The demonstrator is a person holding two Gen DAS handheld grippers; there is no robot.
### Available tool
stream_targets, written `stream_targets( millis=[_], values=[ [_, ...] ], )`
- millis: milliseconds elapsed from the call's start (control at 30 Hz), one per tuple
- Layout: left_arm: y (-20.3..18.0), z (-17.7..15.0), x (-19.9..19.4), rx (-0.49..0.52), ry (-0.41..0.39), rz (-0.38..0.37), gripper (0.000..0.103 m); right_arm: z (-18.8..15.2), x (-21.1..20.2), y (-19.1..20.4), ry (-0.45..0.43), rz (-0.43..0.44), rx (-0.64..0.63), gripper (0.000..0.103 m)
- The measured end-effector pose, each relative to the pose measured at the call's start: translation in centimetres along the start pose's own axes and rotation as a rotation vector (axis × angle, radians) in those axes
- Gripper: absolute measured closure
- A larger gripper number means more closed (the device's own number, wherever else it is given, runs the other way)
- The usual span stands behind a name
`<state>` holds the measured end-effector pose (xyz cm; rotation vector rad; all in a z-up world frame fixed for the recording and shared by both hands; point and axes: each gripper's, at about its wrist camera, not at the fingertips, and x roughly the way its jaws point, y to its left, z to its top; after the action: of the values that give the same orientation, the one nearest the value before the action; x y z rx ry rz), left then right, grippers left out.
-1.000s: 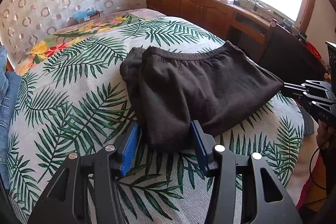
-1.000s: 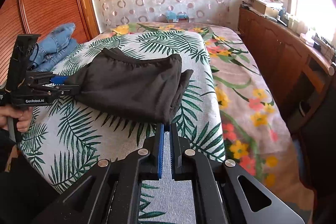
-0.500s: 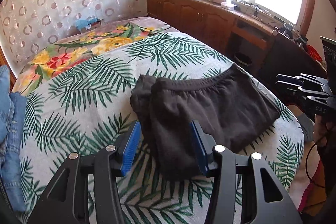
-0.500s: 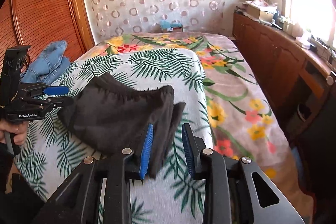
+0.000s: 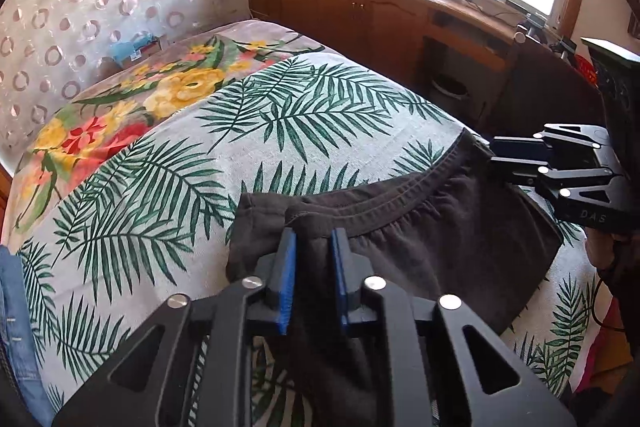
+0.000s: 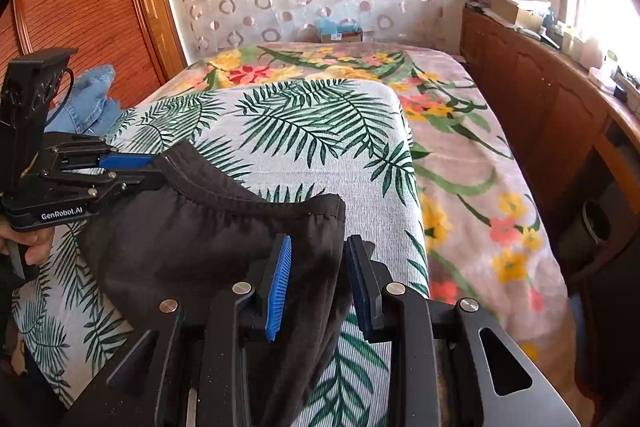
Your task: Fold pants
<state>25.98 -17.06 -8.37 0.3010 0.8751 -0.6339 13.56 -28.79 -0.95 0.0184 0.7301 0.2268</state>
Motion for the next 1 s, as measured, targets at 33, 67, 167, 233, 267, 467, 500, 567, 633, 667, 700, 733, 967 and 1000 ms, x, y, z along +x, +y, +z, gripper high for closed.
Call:
stream_targets(
  millis=[33, 67, 167, 233, 267, 467, 500, 567, 633, 667, 700, 733, 967, 1000],
  values=[
    [-0.1, 0.1, 0.0, 0.008, -0.002, -0.002, 0.093, 0.1, 0.3, -0.1, 0.005, 0.001, -0.001, 0.074],
    [-0.1, 0.2, -0.1, 0.016, -0.007, -0.002, 0.094, 0.2, 0.4, 0.0, 0.009, 0.002, -0.002, 0.074],
    [0.2, 0.9, -0.8, -0.004, -0.051, -0.010, 0.096, 0.3, 0.3, -0.1, 0.009, 0.006, 0.003, 0.074],
    [0.5, 1.3, -0.8, -0.012, -0.059, 0.002, 0.096, 0.4, 0.3, -0.4, 0.007, 0.001, 0.014, 0.074],
    [0.7, 1.5, -0.6, -0.012, -0.053, 0.003, 0.096, 0.5, 0.4, -0.3, 0.006, 0.000, 0.018, 0.074],
    [1.2, 1.2, 0.0, -0.046, -0.017, 0.001, 0.090, 0.4, 0.3, -0.2, 0.009, -0.008, 0.041, 0.074],
    [1.2, 1.1, -0.2, -0.051, -0.015, 0.004, 0.085, 0.4, 0.2, -0.2, 0.010, -0.006, 0.043, 0.074],
    [1.3, 0.8, -0.6, -0.054, -0.020, 0.017, 0.074, 0.3, 0.0, 0.1, 0.019, 0.001, 0.044, 0.069],
    [1.5, 0.5, -0.9, -0.050, -0.027, 0.041, 0.061, 0.1, -0.5, 0.3, 0.016, -0.009, 0.050, 0.062],
    [1.7, 0.3, -1.0, -0.054, -0.031, 0.042, 0.053, 0.0, -0.6, 0.3, 0.014, -0.011, 0.053, 0.061],
    [1.8, 0.2, -1.1, -0.059, -0.031, 0.041, 0.046, 0.0, -0.8, 0.4, 0.016, -0.010, 0.053, 0.059],
    [2.1, 0.0, -1.1, -0.065, -0.028, 0.043, 0.039, -0.1, -1.0, 0.5, 0.018, -0.015, 0.052, 0.058],
    [2.9, -1.0, -0.2, -0.098, -0.005, 0.036, 0.020, -0.7, -1.6, 0.0, 0.035, -0.061, 0.083, 0.053],
    [2.9, -1.2, 0.1, -0.098, 0.005, 0.035, 0.020, -0.7, -1.6, -0.1, 0.040, -0.064, 0.086, 0.053]
  ],
)
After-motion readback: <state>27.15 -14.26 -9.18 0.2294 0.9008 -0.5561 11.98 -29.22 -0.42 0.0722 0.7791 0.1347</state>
